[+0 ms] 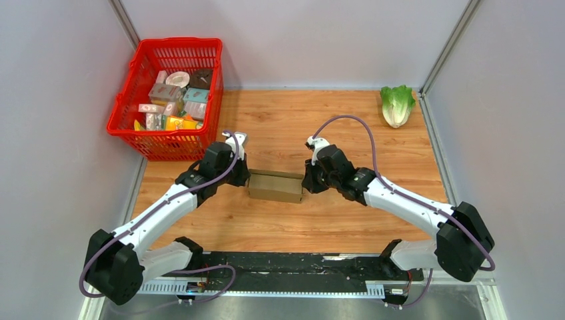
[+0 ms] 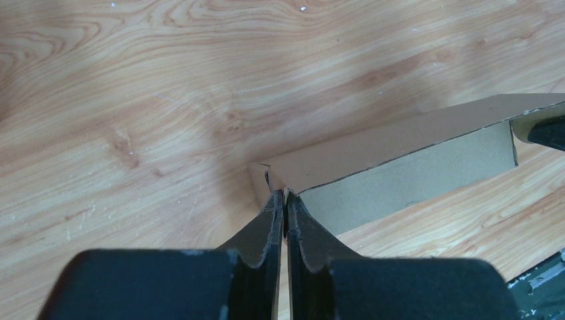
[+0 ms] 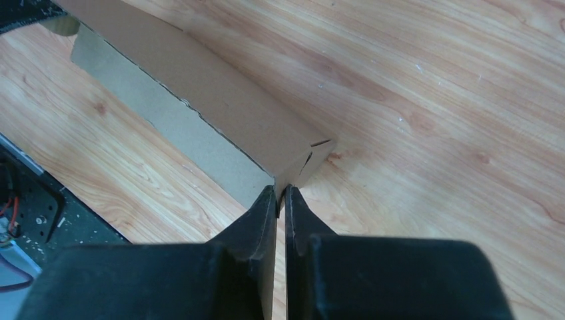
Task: Fold the paper box
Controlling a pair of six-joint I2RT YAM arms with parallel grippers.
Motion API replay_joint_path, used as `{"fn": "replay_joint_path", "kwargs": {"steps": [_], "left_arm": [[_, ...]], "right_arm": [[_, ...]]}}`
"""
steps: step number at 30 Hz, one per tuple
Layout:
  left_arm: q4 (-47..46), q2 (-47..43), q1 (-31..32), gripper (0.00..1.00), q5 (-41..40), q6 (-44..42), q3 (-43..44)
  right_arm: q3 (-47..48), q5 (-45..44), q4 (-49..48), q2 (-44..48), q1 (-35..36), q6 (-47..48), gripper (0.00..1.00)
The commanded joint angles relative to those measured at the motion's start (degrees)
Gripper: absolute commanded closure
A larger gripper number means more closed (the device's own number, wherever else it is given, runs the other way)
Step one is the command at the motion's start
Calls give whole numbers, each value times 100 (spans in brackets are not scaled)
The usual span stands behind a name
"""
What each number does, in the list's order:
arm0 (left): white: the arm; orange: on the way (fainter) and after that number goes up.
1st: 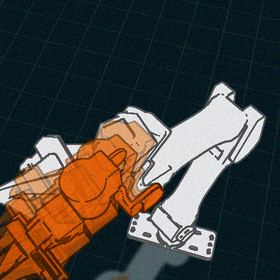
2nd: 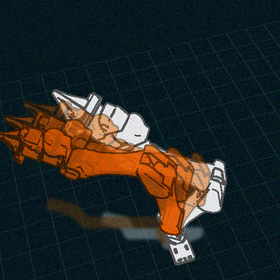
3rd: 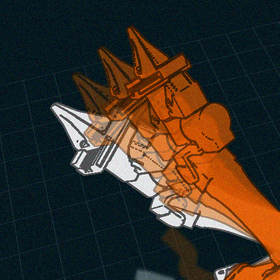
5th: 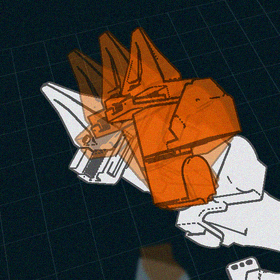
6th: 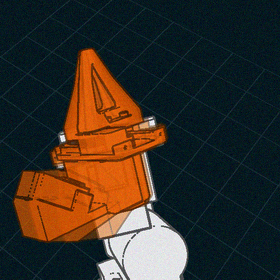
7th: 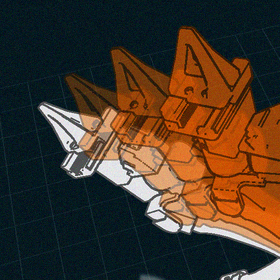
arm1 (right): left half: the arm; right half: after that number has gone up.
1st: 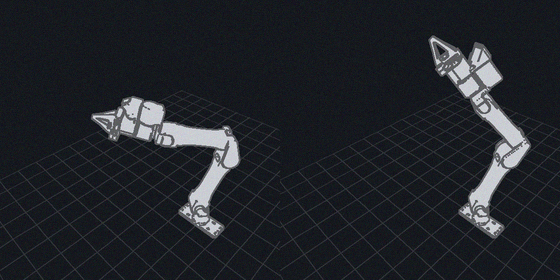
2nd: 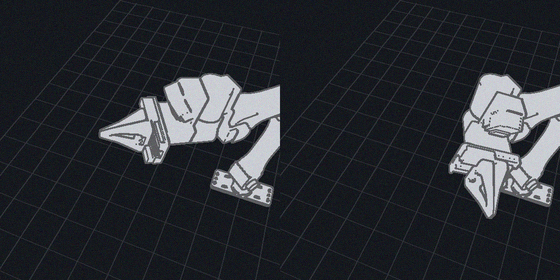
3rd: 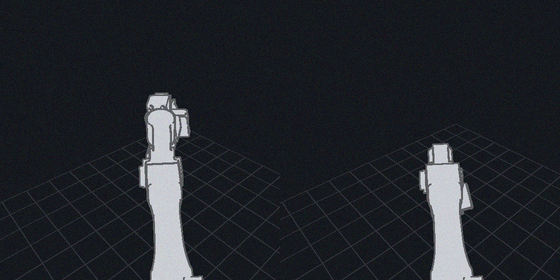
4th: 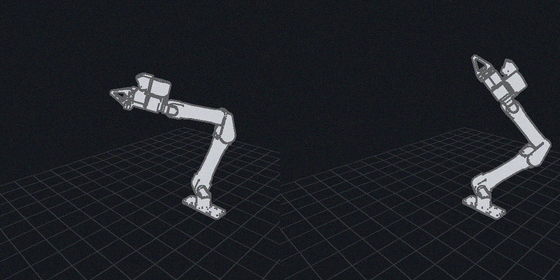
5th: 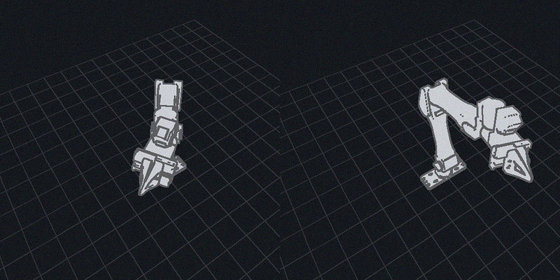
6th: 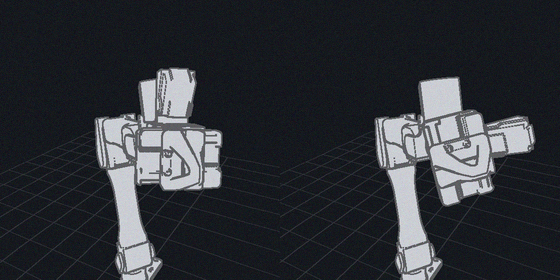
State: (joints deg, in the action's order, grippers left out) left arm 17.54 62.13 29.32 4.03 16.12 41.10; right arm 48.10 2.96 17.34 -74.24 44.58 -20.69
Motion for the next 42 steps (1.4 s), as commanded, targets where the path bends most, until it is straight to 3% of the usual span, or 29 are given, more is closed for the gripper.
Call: {"fn": "replay_joint_path", "kwargs": {"steps": [1,7,18,29,42], "left_arm": [[-136,-52,-5,90,344,269,135],[-321,27,-5,93,467,453,-41],[-278,-104,-5,94,484,541,-85],[-23,-227,-5,96,801,875,82],[74,-333,-5,98,889,1025,3]], "right_arm": [[323,82,-73,50,25,-558,94],[420,-33,120,50,25,-1112,99],[139,-287,-38,-38,130,-1675,100],[7,-1508,190,-47,779,-648,100],[59,-2098,164,-249,1229,-638,100]]}}
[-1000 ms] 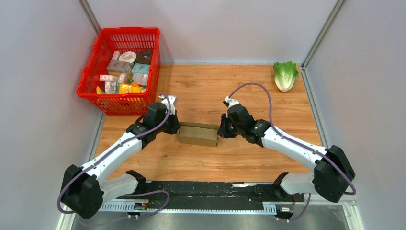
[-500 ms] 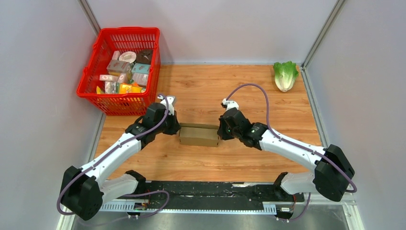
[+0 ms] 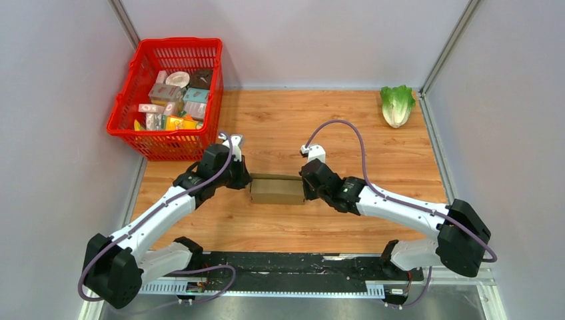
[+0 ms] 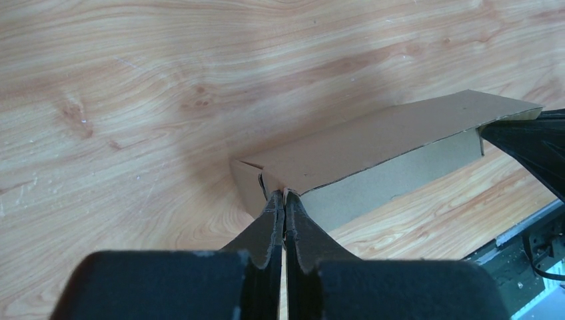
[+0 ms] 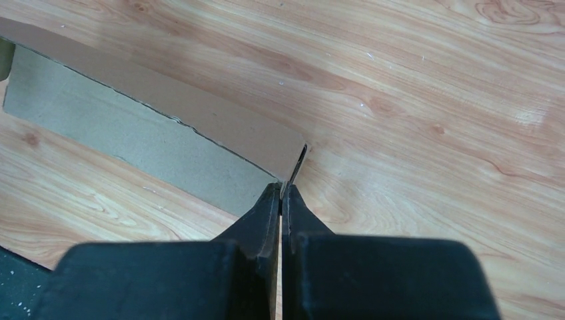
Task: Fold the paper box
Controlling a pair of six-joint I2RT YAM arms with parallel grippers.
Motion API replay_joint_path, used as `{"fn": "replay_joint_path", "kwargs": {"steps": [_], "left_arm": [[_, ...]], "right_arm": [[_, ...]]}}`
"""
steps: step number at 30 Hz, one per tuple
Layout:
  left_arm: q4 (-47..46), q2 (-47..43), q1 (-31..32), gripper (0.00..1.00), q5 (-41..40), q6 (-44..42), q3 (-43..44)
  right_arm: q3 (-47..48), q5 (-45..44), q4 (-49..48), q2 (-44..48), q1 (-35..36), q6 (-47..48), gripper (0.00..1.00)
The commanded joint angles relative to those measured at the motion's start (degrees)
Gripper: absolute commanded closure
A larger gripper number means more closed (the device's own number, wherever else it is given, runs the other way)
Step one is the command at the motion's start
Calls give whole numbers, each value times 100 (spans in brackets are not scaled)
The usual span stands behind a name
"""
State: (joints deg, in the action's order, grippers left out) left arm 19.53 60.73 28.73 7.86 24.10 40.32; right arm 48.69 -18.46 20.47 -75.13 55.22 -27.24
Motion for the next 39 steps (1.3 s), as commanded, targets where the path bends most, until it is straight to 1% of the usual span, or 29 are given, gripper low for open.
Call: {"fn": "replay_joint_path", "kwargs": {"steps": [1,10,17,23,29,34,35,37,38,39], "left_arm": [[-125,-219,54,98,524,288,82],[-151,-360,54,98,655,780,223],[-774,-316,54,99,665,1308,-243],[-529,-474,54,100,462,966,-488],[-678,-737,115,100,252,623,-1086],[-687,-852,247,100,-108,500,-1307],[-696,-861,273,100,-152,491,-1350],[-696,-878,317,100,-249,473,-1386],[-696,-879,326,100,-293,473,-1421],[-696,-896,326,100,-328,464,-1430]], "right_arm": [[18,18,-140,-186,182,26,100],[18,-114,-131,-265,296,0,100],[44,-325,-149,-353,525,-18,100],[44,-387,-157,-362,542,-79,100],[-131,-456,-385,-406,551,-176,98],[-307,-545,-684,-248,542,-202,96],[-316,-580,-702,-195,551,-202,95],[-307,-589,-667,-160,542,-211,89],[-290,-606,-571,-142,542,-220,84],[-263,-606,-501,-72,542,-255,75]]}}
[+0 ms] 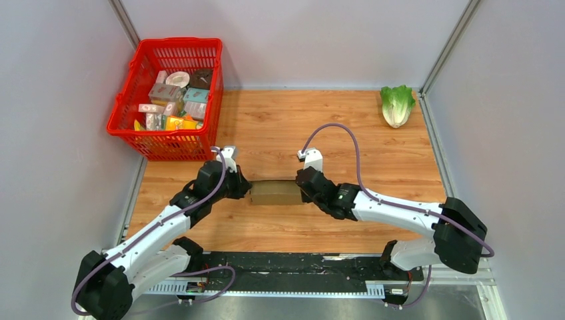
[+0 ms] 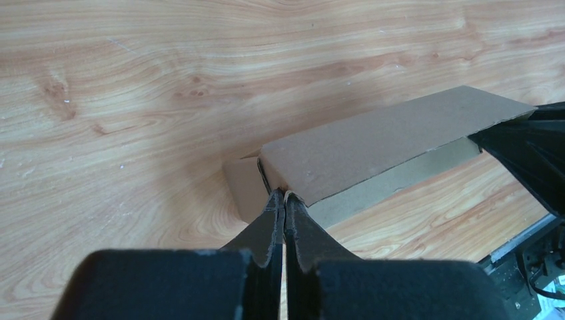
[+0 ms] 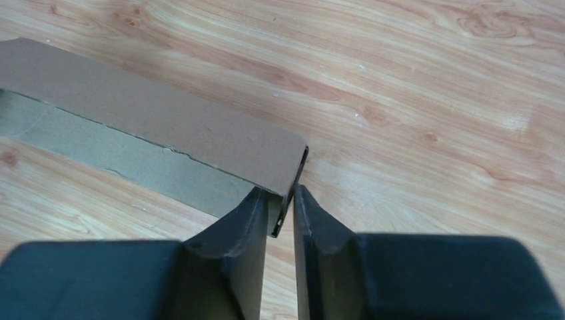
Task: Fold the paper box
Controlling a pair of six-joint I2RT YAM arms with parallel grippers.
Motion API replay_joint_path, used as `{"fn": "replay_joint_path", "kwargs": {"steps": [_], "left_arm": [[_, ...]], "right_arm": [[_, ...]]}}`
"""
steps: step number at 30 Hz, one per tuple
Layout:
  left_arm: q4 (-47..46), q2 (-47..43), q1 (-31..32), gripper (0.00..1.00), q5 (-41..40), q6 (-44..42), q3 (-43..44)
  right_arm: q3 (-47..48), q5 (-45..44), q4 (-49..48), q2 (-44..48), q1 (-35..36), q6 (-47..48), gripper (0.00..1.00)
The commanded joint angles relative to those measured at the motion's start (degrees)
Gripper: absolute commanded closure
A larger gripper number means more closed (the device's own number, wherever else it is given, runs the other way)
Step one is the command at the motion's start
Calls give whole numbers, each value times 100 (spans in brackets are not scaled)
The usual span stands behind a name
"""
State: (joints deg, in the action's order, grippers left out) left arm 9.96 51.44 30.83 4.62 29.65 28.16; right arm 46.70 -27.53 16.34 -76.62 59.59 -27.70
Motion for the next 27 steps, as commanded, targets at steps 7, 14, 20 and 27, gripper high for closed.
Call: {"fn": "replay_joint_path", "kwargs": {"steps": [7,14,20,27], "left_arm": [[410,-108,143,100,-119,-196,-267],[411,-169,143,100,-190,-249,-303],[349,-99,169,100,-181,-223,-276],[463,-152,195,100,-295,-249,-223]], "right_arm": [[-3,581,686,1023,44,-648,29],[102,1539,581,1352,-905,-2167,0],[717,1593,547,404,-1239,-2730,1],[280,1733,-262,200,-1371,-3311,20]]}}
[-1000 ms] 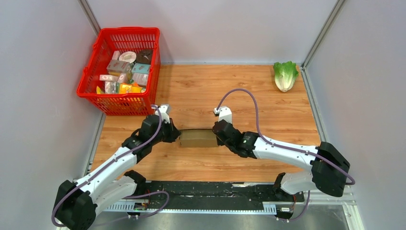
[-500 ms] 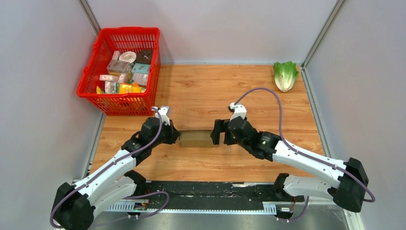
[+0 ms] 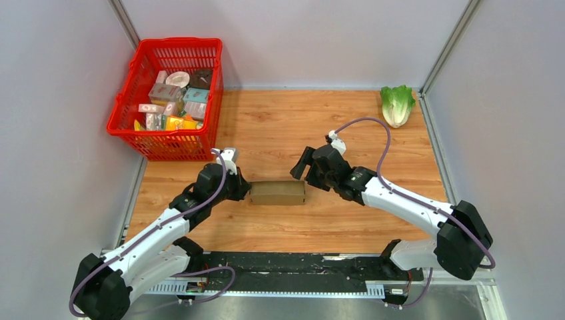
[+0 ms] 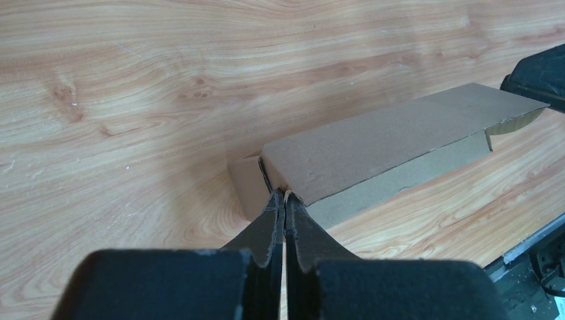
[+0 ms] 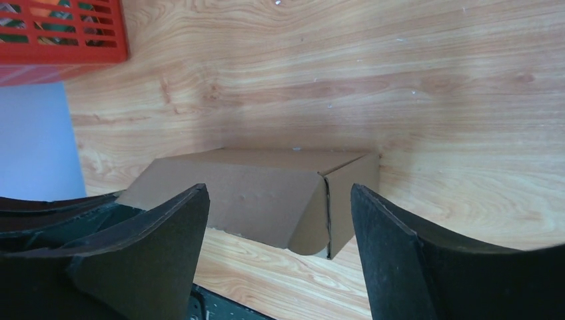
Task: Fold the paper box
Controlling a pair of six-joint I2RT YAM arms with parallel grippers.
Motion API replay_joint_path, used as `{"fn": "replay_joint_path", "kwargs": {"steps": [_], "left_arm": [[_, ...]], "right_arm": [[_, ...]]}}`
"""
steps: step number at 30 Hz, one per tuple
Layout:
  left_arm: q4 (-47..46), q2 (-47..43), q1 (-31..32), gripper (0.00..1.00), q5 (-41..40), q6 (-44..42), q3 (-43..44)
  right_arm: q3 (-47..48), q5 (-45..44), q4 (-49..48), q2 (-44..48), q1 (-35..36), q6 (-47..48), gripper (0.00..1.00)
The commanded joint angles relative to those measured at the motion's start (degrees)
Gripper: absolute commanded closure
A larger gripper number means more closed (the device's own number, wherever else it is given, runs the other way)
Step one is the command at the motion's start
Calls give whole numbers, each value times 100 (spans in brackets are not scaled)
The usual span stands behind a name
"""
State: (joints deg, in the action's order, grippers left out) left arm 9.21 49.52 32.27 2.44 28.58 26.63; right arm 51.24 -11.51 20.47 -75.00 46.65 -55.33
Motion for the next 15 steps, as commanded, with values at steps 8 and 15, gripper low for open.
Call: {"fn": "replay_joint_path", "kwargs": {"steps": [8,15], "left_arm": [[529,-65,60,98,-94,-45,-123],[467,-249,69,92,-16,43,-237]], "right_arm": [[-826,280,-1325,197,-69,-672,33],[-1415,18,-2002,275,89,-488,35]]}}
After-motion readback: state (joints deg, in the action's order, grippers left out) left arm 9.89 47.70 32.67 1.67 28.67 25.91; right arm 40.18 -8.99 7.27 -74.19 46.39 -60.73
